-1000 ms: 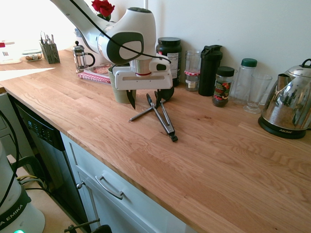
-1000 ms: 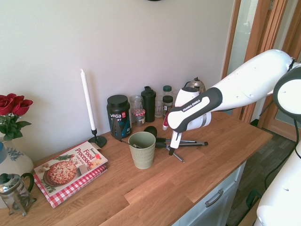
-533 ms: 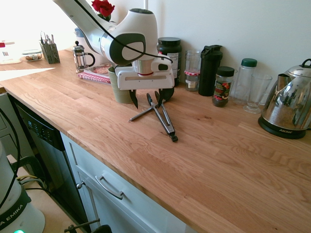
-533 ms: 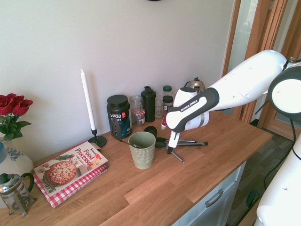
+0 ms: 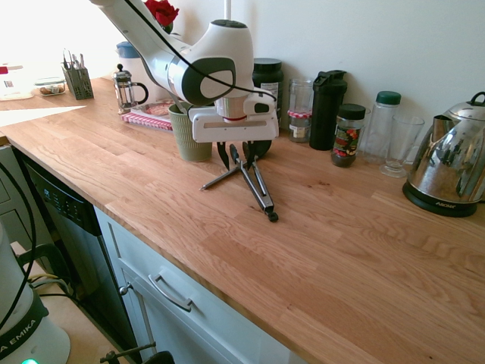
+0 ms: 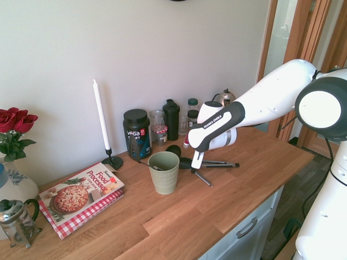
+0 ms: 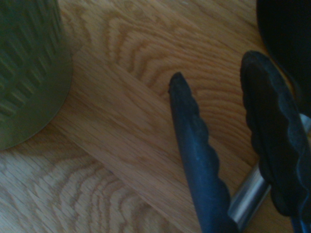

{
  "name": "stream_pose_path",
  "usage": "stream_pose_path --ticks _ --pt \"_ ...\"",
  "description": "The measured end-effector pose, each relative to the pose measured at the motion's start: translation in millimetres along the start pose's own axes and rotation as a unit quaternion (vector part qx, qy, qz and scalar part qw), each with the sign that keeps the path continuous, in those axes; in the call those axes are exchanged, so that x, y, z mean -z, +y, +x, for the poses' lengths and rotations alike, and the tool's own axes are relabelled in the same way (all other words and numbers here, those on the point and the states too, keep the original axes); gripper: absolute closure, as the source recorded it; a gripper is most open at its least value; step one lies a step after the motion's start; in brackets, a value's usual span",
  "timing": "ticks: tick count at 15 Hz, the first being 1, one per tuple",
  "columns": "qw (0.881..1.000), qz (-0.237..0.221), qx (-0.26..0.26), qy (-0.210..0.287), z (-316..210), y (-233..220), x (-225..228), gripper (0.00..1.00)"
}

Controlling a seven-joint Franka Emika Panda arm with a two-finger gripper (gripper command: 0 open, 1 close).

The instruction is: Put the tongs back in the holder

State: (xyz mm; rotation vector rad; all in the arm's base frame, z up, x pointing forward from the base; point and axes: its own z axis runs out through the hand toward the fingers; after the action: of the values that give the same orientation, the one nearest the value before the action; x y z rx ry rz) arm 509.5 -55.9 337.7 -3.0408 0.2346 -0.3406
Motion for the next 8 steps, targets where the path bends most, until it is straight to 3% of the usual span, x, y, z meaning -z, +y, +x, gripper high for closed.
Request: stream_pose_path --ticks 8 --pt "1.000 -0.005 -0.017 0.007 5.9 19.3 2.5 1.00"
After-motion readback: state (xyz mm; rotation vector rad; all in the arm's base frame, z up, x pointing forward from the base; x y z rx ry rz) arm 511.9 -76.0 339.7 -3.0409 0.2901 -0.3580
